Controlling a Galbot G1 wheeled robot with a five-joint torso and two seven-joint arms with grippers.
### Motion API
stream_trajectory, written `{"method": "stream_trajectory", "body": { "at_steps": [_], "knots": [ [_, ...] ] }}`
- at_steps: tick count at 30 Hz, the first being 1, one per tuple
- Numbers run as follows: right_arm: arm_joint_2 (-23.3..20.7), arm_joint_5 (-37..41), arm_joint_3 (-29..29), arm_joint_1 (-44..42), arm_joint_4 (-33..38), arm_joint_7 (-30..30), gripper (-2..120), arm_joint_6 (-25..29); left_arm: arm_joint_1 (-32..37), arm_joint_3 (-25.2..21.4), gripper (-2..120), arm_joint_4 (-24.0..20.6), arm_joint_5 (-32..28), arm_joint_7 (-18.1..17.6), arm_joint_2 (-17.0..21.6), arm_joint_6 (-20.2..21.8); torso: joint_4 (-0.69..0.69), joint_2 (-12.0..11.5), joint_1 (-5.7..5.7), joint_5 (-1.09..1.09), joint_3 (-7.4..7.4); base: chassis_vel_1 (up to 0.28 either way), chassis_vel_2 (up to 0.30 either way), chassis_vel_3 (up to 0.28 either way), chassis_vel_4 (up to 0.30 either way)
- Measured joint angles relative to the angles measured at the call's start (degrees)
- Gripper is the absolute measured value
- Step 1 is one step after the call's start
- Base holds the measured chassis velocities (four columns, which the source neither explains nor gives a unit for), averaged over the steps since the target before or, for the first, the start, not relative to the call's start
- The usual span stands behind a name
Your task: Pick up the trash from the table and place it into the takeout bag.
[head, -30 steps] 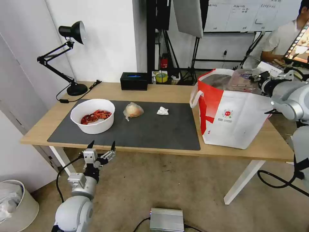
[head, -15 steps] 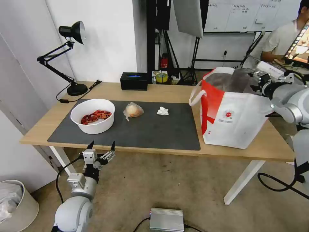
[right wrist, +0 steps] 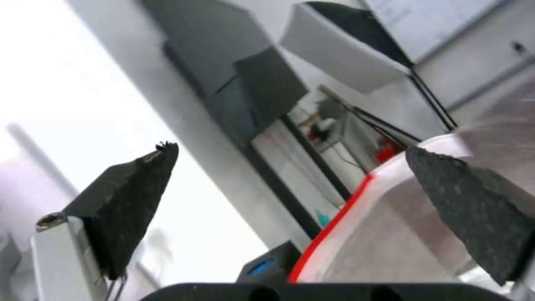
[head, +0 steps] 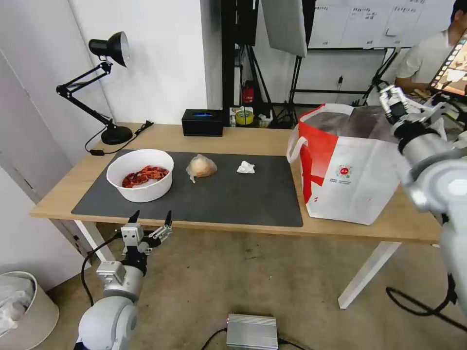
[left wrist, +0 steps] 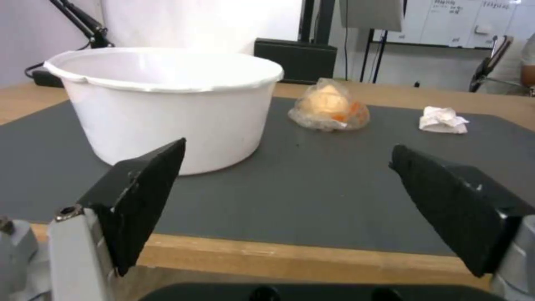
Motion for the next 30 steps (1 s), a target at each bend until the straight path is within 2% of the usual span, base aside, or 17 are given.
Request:
{"method": "stream_trajectory", "body": {
  "at_steps": [2, 3, 6, 7, 10, 12, 17, 21, 24, 29, 30],
  "knots": [
    [0.56, -6.31, -2.33, -1.91, 2.27, -2.49, 100, 0.95, 0.45, -0.69, 100, -0.38, -0.14, -0.08, 0.01, 0.01, 0.02, 0.00, 0.00, 0.00, 0.00, 0.000, 0.000, 0.000, 0.000],
    [0.56, -6.31, -2.33, -1.91, 2.27, -2.49, 100, 0.95, 0.45, -0.69, 100, -0.38, -0.14, -0.08, 0.01, 0.01, 0.02, 0.00, 0.00, 0.00, 0.00, 0.000, 0.000, 0.000, 0.000],
    [1.87, -16.09, -4.67, -6.00, 5.23, -4.94, 100, 2.47, 0.45, -1.04, 100, -0.69, -0.93, -0.20, 0.31, 0.04, 0.03, 0.00, 0.00, 0.00, 0.00, 0.000, 0.000, 0.000, 0.000],
    [1.87, -16.09, -4.67, -6.00, 5.23, -4.94, 100, 2.47, 0.45, -1.04, 100, -0.69, -0.93, -0.20, 0.31, 0.04, 0.03, 0.00, 0.00, 0.00, 0.00, 0.000, 0.000, 0.000, 0.000],
    [3.87, -23.56, -6.06, -11.27, 6.91, -6.36, 100, 3.69, 0.20, -0.55, 100, -0.74, -1.96, -0.25, 0.87, 0.24, -0.01, 0.00, 0.00, 0.01, 0.00, 0.000, 0.000, 0.000, 0.000],
    [3.93, -23.78, -6.12, -11.39, 6.91, -6.40, 100, 3.72, 0.26, -0.56, 100, -0.77, -1.99, -0.24, 0.87, 0.24, -0.01, 0.00, 0.00, 0.01, 0.00, 0.000, 0.000, 0.000, 0.000],
    [6.99, -34.72, -9.23, -16.08, 6.13, -8.76, 100, 5.23, 1.37, -1.37, 100, -1.65, -2.11, -0.27, 0.41, 0.17, 0.01, 0.00, 0.00, 0.01, 0.00, 0.000, 0.000, 0.000, 0.000],
    [7.55, -38.47, -10.31, -17.34, 5.48, -9.72, 100, 6.32, 1.67, -1.51, 100, -1.95, -2.12, -0.25, 0.10, 0.09, 0.02, 0.00, 0.00, 0.00, 0.00, 0.000, 0.000, 0.000, 0.000],
    [8.85, -45.04, -11.61, -19.83, 3.92, -10.93, 100, 8.64, 2.37, -1.73, 100, -2.43, -2.04, -0.23, -0.39, -0.07, 0.02, 0.00, 0.00, 0.01, 0.00, 0.000, 0.000, 0.000, 0.000],
    [10.33, -49.27, -12.12, -22.43, 3.04, -11.09, 100, 9.94, 2.96, -1.80, 100, -2.81, -1.89, -0.16, -0.76, -0.23, 0.01, 0.00, 0.00, 0.01, 0.01, 0.000, 0.000, 0.000, 0.000],
    [11.06, -52.08, -12.18, -23.59, 2.25, -11.09, 100, 11.16, 3.22, -1.81, 100, -2.90, -1.71, -0.13, -0.94, -0.41, 0.01, 0.00, 0.00, 0.01, 0.00, 0.000, 0.000, 0.000, 0.000]
  ]
}}
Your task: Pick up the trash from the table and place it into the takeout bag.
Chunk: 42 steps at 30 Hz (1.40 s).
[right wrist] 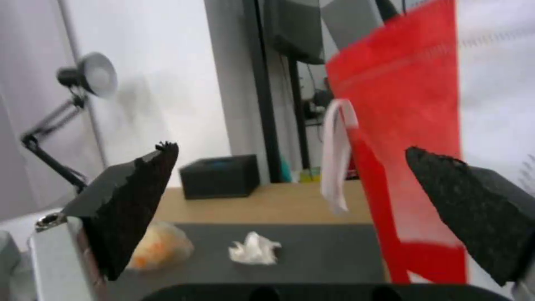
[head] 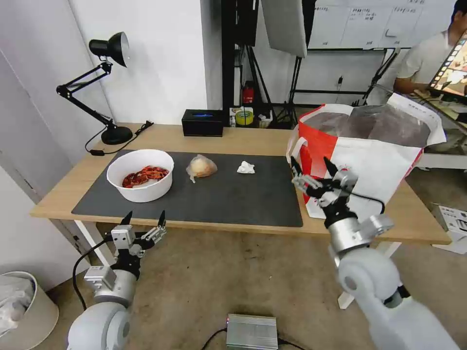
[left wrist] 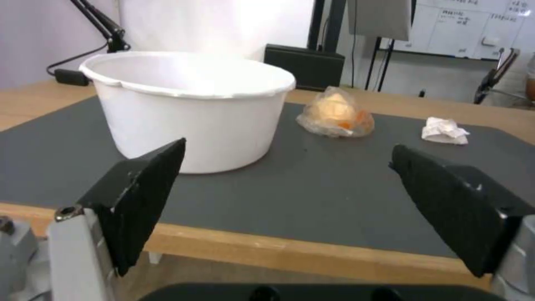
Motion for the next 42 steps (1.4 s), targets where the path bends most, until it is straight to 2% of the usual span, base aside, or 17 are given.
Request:
{"method": "stream_trajectory", "body": {
  "at_steps": [6, 14, 25, 42],
  "knots": [
    [2.35, -7.69, 0.79, -3.31, -3.16, 0.59, 100, 4.51, 0.91, -0.22, 100, -0.67, 0.62, 0.16, -0.89, -0.65, 0.00, 0.00, 0.00, 0.01, 0.00, 0.000, 0.000, 0.000, 0.000],
    [4.31, -10.31, 2.64, -8.52, -2.72, 1.55, 100, 6.25, 1.34, -0.24, 100, -0.81, 1.68, 0.30, -1.72, -0.80, 0.00, 0.00, 0.00, 0.00, 0.00, 0.000, 0.000, 0.000, 0.000],
    [5.66, -13.05, 1.29, -13.96, -3.47, 1.76, 100, 4.35, 2.19, -0.75, 100, -0.53, 2.03, 0.49, -1.32, -1.09, 0.01, 0.00, 0.00, 0.01, 0.00, 0.000, 0.000, 0.000, 0.000],
    [6.05, -15.16, -0.66, -16.38, -2.79, 2.13, 100, 3.92, 1.39, 0.11, 100, 1.79, 2.39, 1.97, -0.94, -1.25, 0.00, 0.00, 0.00, 0.01, 0.00, 0.000, 0.000, 0.000, 0.000]
  ]
}}
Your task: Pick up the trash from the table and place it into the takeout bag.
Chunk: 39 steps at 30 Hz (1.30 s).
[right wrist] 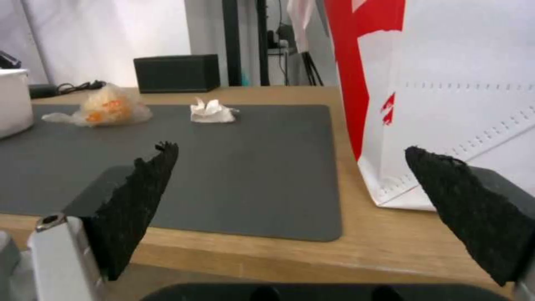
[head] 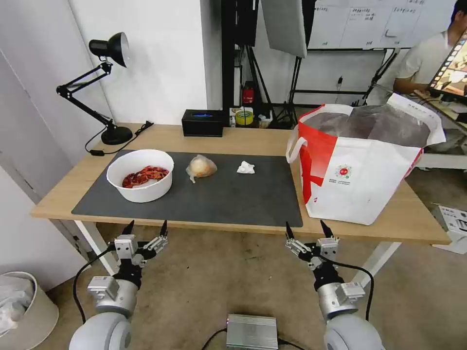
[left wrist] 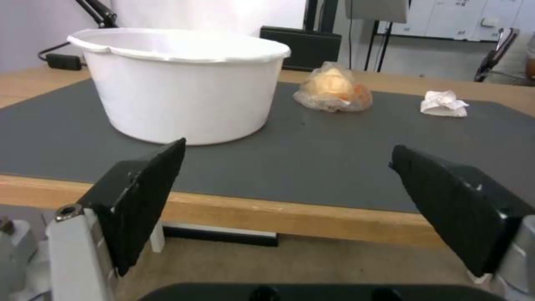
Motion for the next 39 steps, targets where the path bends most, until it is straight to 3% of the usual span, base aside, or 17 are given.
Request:
{"method": "stream_trajectory", "body": {
  "at_steps": [15, 27, 39],
  "knots": [
    [0.00, 1.97, -0.62, 1.09, 0.06, -0.73, 100, -0.19, 0.29, -0.46, 100, 0.33, -0.24, 0.56, -0.05, -0.03, 0.00, 0.00, 0.01, 0.00, 0.00, 0.000, 0.000, 0.000, 0.000],
    [-1.51, 6.14, -6.73, 13.83, -1.22, -0.08, 100, -4.03, 0.75, 0.27, 100, -0.22, 0.70, 1.07, -1.03, -0.03, -0.01, -0.01, 0.01, -0.01, 0.00, 0.000, 0.000, 0.000, 0.000],
    [-0.57, 8.13, -14.04, 31.93, -11.20, 1.58, 100, -5.00, 1.41, 0.15, 100, -0.57, 1.98, 2.55, -3.20, -0.99, 0.00, -0.01, 0.01, 0.00, 0.01, 0.000, 0.000, 0.000, 0.000]
  ]
}}
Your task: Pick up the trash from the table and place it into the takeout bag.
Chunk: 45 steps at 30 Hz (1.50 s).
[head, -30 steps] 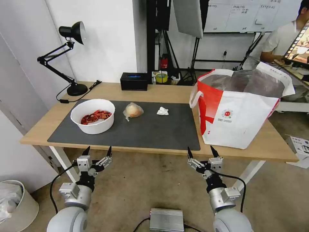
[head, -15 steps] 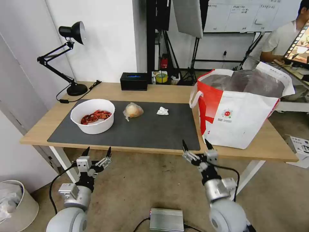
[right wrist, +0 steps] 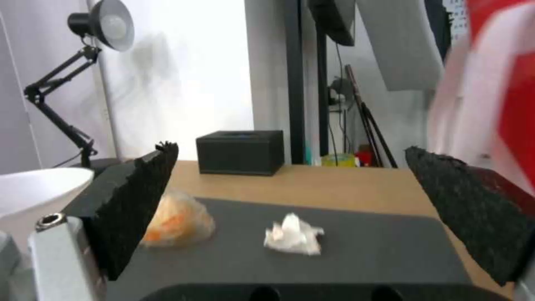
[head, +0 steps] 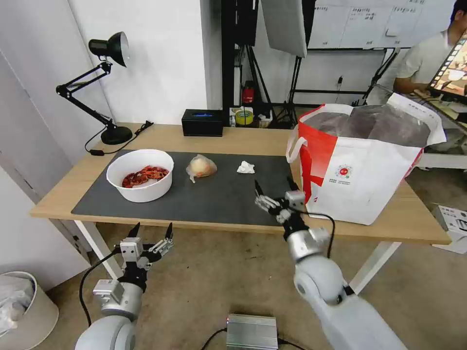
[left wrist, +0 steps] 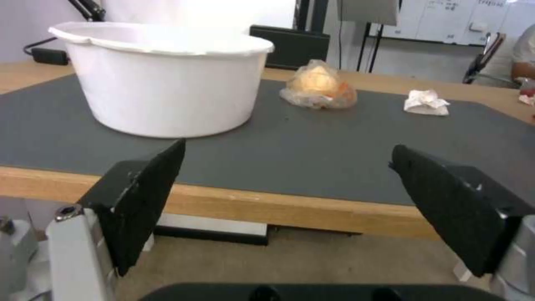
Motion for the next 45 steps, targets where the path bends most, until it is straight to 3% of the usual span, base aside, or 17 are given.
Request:
{"method": "stream_trajectory", "body": {
  "at_steps": [17, 25, 28, 33, 36, 45],
  "knots": [
    [6.69, 7.25, -7.46, 22.36, -20.46, 3.98, 100, -8.26, -0.07, 0.64, 100, 0.34, 0.56, 0.47, -1.08, -0.13, 0.00, 0.00, 0.00, -0.01, 0.00, 0.000, 0.000, 0.000, 0.000],
    [10.00, 13.50, -10.75, 31.91, -27.93, 9.21, 100, -19.20, 0.43, 0.15, 100, 0.34, 0.56, 0.58, -1.27, -0.50, 0.01, 0.00, 0.00, 0.00, 0.00, 0.000, 0.000, 0.000, 0.000],
    [11.83, 17.15, -11.91, 35.94, -33.87, 11.56, 100, -24.40, 0.71, 0.12, 100, 0.38, 0.56, 0.66, -2.17, -1.00, 0.00, 0.00, 0.00, 0.00, 0.00, 0.000, 0.000, 0.000, 0.000],
    [13.01, 20.88, -11.98, 37.74, -36.88, 13.67, 100, -27.77, 0.93, 0.16, 100, 0.42, 0.60, 1.02, -2.62, -1.17, 0.00, 0.00, 0.00, 0.00, 0.00, 0.000, 0.000, 0.000, 0.000],
    [15.14, 26.74, -11.25, 40.09, -41.31, 16.54, 100, -33.01, 0.97, 0.17, 100, 0.59, 0.60, 1.75, -2.99, -1.21, 0.00, 0.01, -0.01, 0.00, 0.00, 0.000, 0.000, 0.000, 0.000],
    [17.57, 22.46, -11.04, 42.34, -47.79, 13.98, 100, -33.19, 0.34, 0.33, 100, 1.14, 0.60, 1.57, -3.13, -1.28, 0.01, 0.00, -0.01, 0.00, 0.00, 0.000, 0.000, 0.000, 0.000]
  ]
}}
